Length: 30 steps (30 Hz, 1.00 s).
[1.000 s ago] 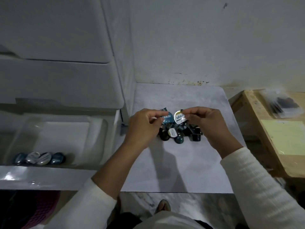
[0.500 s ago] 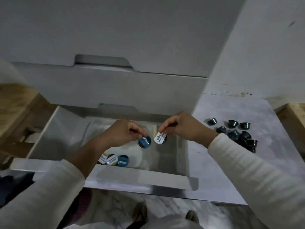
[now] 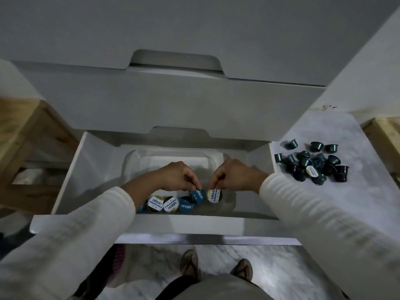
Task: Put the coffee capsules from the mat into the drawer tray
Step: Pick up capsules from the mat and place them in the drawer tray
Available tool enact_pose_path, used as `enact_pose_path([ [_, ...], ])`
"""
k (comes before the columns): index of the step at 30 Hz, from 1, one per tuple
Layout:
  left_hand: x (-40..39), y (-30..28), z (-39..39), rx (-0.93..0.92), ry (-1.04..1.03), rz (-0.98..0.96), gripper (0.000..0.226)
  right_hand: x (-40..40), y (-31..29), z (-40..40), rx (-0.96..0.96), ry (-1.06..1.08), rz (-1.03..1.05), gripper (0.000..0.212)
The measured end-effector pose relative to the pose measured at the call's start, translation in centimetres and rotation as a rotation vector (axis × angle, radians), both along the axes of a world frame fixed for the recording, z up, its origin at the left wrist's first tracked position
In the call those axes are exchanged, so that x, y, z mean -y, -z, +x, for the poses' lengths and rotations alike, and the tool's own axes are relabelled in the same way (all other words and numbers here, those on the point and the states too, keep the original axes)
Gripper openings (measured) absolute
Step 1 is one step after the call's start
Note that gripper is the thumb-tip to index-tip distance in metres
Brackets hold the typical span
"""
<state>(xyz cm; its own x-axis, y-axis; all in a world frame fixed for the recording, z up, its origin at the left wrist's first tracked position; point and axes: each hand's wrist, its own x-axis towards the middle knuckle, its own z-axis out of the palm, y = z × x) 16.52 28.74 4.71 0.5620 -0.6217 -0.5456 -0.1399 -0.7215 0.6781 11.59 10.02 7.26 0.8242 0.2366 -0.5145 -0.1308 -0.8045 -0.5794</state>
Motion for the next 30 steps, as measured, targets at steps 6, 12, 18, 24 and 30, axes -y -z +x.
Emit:
enact_pose_path([
  [6, 0.3, 0.9, 0.1, -0.024, 0.084, 0.017, 0.016, -0.5, 0.6, 0.2, 0.012, -0.037, -0.051, 0.016],
  [12, 0.6, 1.0, 0.0, 0.004, 0.152, 0.084, 0.016, -1.3, 1.1, 0.2, 0.012, -0.092, -0.127, 0.016],
  [18, 0.5, 1.1, -0.2, -0.005, 0.133, 0.105, 0.017, -2.0, 1.3, -0.2, 0.005, -0.188, -0.195, 0.014],
  [24, 0.6, 0.6, -0.5, 0.114, 0.110, 0.145, 0.023, -2.1, 1.3, -0.9, 0.085, -0.152, -0.183, 0.018],
  [30, 1.5, -0.8, -2.2, 0.385, -0.065, 0.219, 0.043, -2.3, 0.6, -2.0, 0.299, -0.023, -0.187, 0.034],
])
